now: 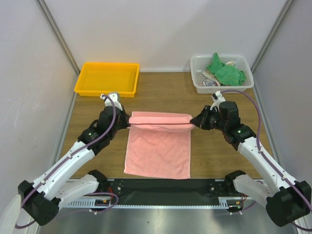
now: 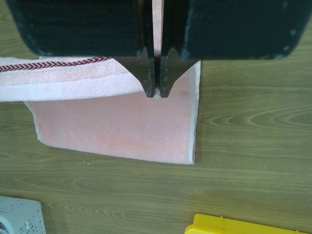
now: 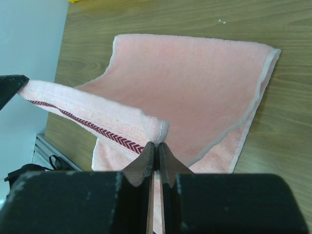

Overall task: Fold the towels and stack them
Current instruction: Fold the towel

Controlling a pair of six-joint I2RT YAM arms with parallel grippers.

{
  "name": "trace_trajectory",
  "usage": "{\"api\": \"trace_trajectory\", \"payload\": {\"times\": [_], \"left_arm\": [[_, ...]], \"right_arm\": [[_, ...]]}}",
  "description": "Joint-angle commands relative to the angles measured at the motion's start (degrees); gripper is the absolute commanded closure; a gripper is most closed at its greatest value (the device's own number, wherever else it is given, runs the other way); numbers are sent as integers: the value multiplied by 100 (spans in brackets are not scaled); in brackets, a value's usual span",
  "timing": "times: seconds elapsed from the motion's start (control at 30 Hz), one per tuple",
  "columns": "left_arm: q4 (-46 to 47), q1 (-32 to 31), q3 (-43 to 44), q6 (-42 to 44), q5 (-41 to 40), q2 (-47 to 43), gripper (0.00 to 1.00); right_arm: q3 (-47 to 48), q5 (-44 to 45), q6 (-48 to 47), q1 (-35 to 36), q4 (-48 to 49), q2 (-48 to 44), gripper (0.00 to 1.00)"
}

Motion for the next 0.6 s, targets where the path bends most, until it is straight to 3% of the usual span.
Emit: {"api": "trace_trajectory", "payload": {"times": [0.0, 0.23, 0.57], "left_arm": [[-248, -10, 149, 133, 28, -284, 100], [-546, -54, -255, -68, 352, -469, 100], [-1012, -282, -870, -561, 335, -847, 100]], "right_arm": [[277, -93, -154, -6, -185, -182, 100], [-82, -162, -93, 12, -694, -428, 100], [-997, -549, 338, 196, -686, -674, 100]]}}
